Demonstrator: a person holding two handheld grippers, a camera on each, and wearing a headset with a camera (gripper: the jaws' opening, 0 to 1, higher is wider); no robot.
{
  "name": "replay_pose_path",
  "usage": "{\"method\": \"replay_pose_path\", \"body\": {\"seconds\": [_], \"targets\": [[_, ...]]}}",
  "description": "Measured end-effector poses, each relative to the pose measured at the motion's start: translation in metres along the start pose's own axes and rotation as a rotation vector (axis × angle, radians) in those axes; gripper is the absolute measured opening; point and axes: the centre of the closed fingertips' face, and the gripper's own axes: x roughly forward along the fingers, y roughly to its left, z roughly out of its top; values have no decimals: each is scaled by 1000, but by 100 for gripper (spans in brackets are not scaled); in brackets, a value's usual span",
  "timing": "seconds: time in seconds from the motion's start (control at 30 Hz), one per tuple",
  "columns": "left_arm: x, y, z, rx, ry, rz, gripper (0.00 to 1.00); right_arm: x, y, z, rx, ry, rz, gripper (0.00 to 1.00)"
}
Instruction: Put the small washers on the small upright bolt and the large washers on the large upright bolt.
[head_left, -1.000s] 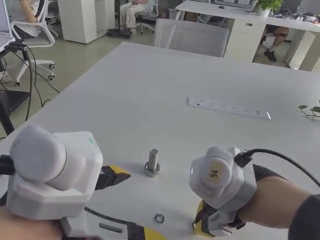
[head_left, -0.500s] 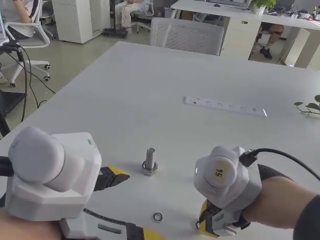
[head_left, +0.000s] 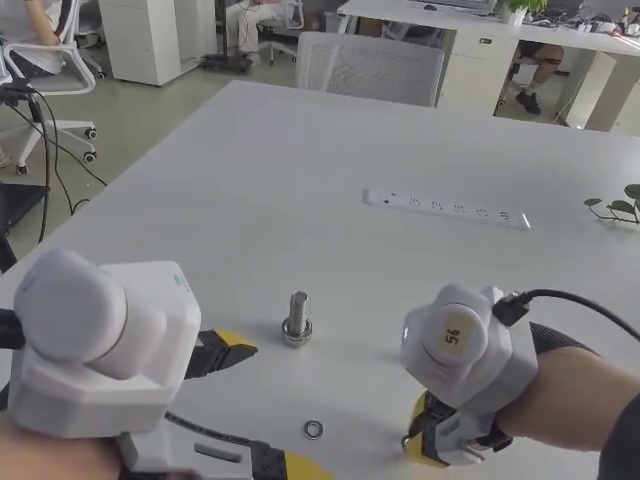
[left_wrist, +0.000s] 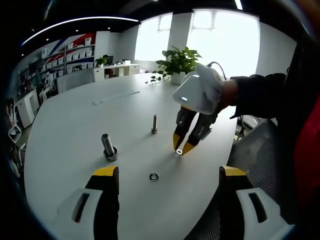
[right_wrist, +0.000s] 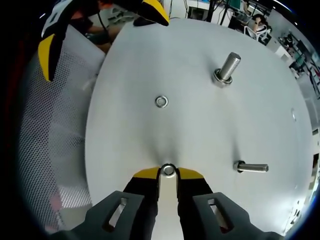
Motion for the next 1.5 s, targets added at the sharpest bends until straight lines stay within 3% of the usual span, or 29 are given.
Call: {"method": "replay_pose_path", "body": {"seconds": [0.63, 1.03, 1.2, 1.5], "targets": [[3, -3, -1, 2, 10, -8, 82, -14, -9, -23, 36, 16, -12, 14], [7, -6, -3, 5, 24, -21, 82, -32, -26, -44, 59, 45, -44, 14], [9, -7, -5, 6, 32, -25, 82, -41, -34, -46, 56, 50, -64, 14], [7, -5, -7, -1, 32, -21, 82, -65, -54, -35, 35, 41, -101, 14]]}}
